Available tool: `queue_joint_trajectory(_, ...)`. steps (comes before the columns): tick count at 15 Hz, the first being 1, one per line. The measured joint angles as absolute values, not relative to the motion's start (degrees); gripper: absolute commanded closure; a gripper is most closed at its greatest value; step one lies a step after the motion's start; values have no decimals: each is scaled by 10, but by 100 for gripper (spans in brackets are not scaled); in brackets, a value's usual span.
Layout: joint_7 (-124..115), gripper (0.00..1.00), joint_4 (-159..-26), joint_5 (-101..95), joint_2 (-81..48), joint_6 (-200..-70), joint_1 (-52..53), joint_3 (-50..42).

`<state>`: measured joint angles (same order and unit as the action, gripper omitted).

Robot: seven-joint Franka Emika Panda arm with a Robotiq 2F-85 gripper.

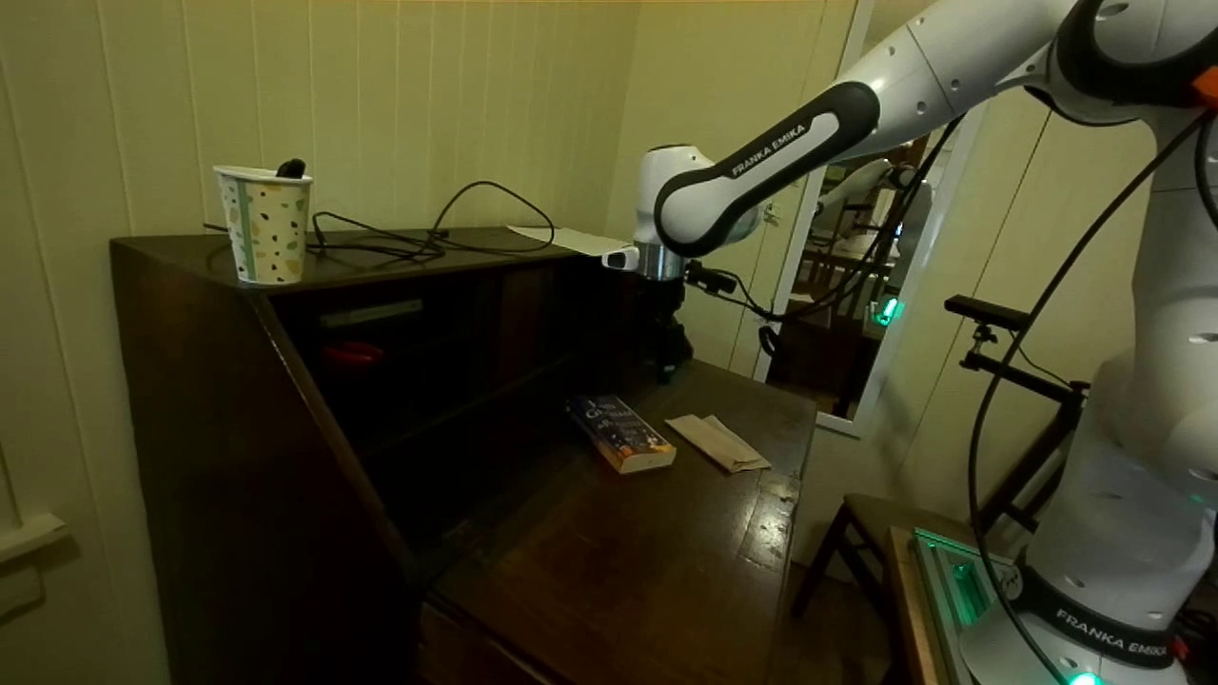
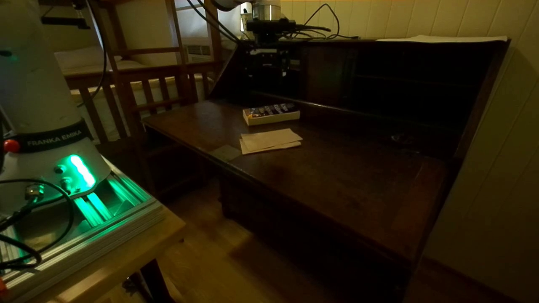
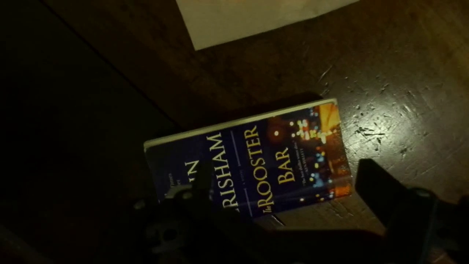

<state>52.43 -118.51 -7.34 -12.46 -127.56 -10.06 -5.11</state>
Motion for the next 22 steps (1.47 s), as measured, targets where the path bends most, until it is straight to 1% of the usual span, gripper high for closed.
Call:
queue_joint_trajectory(7,627,0,-1173,-29,-194,-1301,-116,-43)
queue_joint_trajectory(12,583,0,-1166,-39,-215,-1342,-114,-45)
queue_joint_trajectory(22,536,0,-1158,-63,-234,-1348,-97,-43)
